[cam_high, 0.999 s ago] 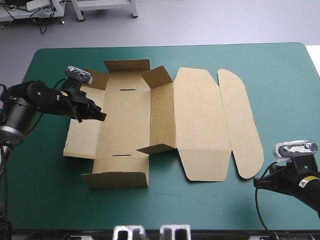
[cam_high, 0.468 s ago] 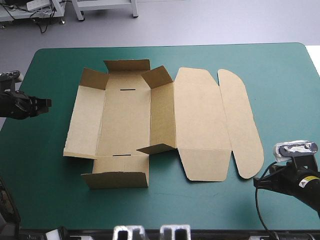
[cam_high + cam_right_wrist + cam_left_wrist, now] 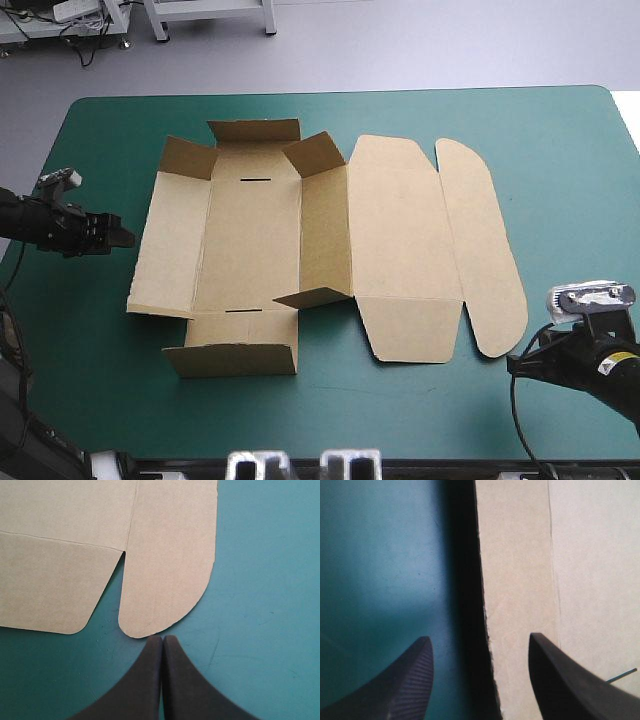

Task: Fold the box

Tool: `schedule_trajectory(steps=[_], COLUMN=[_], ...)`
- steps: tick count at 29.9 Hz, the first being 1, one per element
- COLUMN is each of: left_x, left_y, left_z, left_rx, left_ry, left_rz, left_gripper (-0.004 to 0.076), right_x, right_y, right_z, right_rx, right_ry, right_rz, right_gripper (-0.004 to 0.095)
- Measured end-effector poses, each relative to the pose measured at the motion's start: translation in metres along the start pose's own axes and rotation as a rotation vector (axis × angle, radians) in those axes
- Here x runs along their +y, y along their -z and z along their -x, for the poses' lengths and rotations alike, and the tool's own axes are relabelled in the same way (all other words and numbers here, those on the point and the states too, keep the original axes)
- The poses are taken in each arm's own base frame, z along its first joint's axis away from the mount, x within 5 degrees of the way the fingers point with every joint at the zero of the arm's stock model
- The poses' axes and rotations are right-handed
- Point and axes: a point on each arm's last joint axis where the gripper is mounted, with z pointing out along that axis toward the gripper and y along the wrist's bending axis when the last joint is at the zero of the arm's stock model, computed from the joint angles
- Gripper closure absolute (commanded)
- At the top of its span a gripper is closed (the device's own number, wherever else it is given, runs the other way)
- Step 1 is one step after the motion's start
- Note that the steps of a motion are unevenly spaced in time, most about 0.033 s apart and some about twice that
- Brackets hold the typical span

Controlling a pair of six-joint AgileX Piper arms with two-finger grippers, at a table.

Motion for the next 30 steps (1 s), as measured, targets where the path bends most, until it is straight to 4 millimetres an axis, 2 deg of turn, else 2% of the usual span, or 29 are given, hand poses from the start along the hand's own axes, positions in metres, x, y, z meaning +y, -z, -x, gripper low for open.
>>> schedule_trajectory(steps=[3,14,23,26,29,30], left_x=[0.003,-0.006,-0.023,-0.027,-0.029,-0.030], left_y=[-0.013,-0.057,-0.077,-0.080,-0.082,-0.083], left_z=[0.002,0.006,-0.004,-0.006,-0.006,-0.006], left_rx=[0.033,0.141,0.197,0.203,0.202,0.204], left_ry=[-0.016,-0.047,-0.038,-0.040,-0.043,-0.044], left_rz=[-0.013,-0.070,-0.105,-0.117,-0.117,-0.119], left_gripper=[0.0310,0.0310,0.0328,0.0375,0.0496,0.0569], right_x=[0.000,0.000,0.000,0.000,0.000,-0.001], right_y=[0.000,0.000,0.000,0.000,0.000,0.000], right_z=[0.000,0.000,0.000,0.000,0.000,0.000], right_rx=[0.000,0.000,0.000,0.001,0.001,0.001], right_ry=[0.000,0.000,0.002,0.003,0.004,0.005], right_rz=[0.000,0.000,-0.002,-0.004,-0.004,-0.006], right_gripper=[0.0928,0.0928,0.0928,0.0928,0.0928,0.0928])
